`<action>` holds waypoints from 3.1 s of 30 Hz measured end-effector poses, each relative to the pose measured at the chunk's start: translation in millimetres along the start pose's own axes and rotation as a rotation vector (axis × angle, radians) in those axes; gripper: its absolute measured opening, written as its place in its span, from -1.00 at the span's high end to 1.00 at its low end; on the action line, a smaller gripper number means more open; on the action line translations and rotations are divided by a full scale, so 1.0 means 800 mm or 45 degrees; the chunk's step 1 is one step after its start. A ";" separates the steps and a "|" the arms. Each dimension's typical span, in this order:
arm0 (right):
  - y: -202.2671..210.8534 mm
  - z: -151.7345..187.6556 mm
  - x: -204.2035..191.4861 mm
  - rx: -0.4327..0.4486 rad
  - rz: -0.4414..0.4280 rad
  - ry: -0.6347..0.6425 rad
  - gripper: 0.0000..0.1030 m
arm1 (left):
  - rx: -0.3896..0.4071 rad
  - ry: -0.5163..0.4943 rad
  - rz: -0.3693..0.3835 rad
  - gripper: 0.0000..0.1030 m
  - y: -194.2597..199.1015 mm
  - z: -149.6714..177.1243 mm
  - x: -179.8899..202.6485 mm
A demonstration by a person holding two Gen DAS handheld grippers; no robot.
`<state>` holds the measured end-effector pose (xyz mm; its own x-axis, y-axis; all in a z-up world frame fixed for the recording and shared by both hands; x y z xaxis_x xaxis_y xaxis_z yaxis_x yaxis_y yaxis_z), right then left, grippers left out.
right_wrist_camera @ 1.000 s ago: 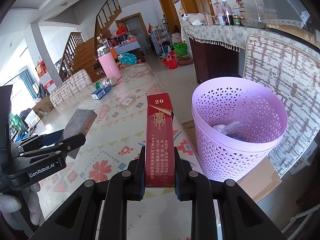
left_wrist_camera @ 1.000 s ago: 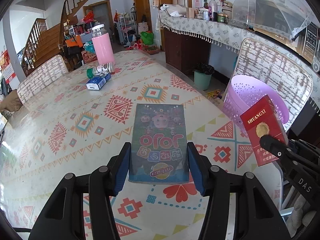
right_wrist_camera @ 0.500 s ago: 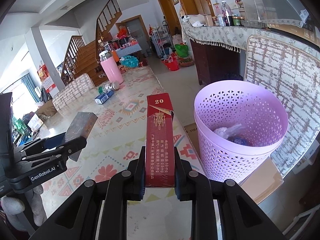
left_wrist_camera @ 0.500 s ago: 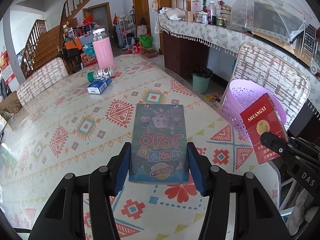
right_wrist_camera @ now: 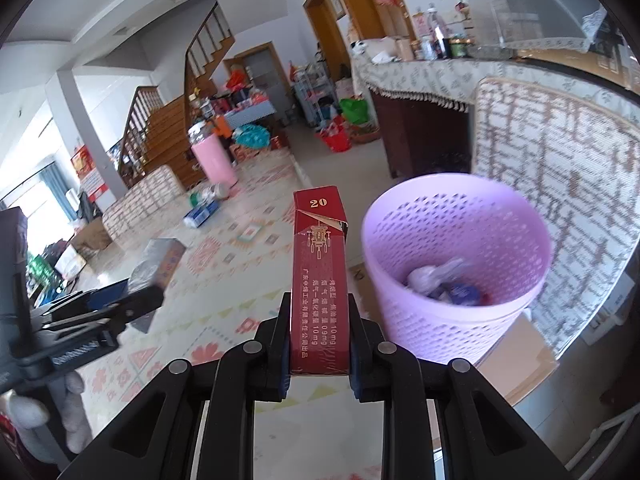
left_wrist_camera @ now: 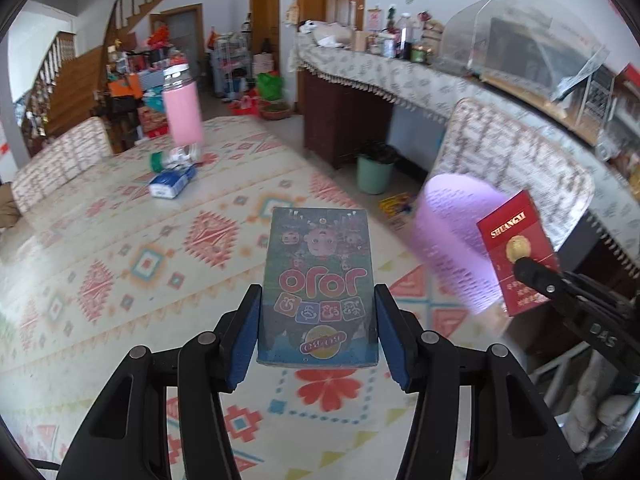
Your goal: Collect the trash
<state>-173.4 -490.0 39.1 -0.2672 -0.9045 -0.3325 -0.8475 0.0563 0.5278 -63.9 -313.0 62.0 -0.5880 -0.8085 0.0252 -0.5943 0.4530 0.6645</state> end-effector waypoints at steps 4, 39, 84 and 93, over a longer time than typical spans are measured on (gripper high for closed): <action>0.013 -0.014 0.024 0.042 0.043 -0.029 0.54 | 0.015 -0.006 0.093 -0.04 0.004 -0.026 0.017; -0.057 -0.067 0.176 -0.005 0.199 -0.218 0.01 | -0.096 -0.057 0.358 -0.36 -0.123 -0.117 0.148; -0.180 -0.003 -0.074 -0.322 -0.138 -0.047 -0.30 | -0.277 0.192 -0.232 -0.02 -0.302 -0.131 -0.295; -0.161 0.010 -0.078 -0.329 -0.168 -0.043 -0.30 | -0.277 0.213 -0.159 -0.02 -0.207 -0.079 -0.254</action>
<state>-51.1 -437.5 -14.9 -0.1814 -0.8819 -0.4351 -0.7320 -0.1743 0.6586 188.6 -247.6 -5.9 -0.4084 -0.9117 0.0444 -0.5140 0.2699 0.8142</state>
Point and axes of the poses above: each gripper's, at about its wrist camera, not at the fingertips, and y roughly against the way its jaws point, x to its right, z to its underside, the point moved 5 cm from there along -y, roughly the way its jaws point, and after that the axes turned 3 degrees about x, right-handed, at the moved point
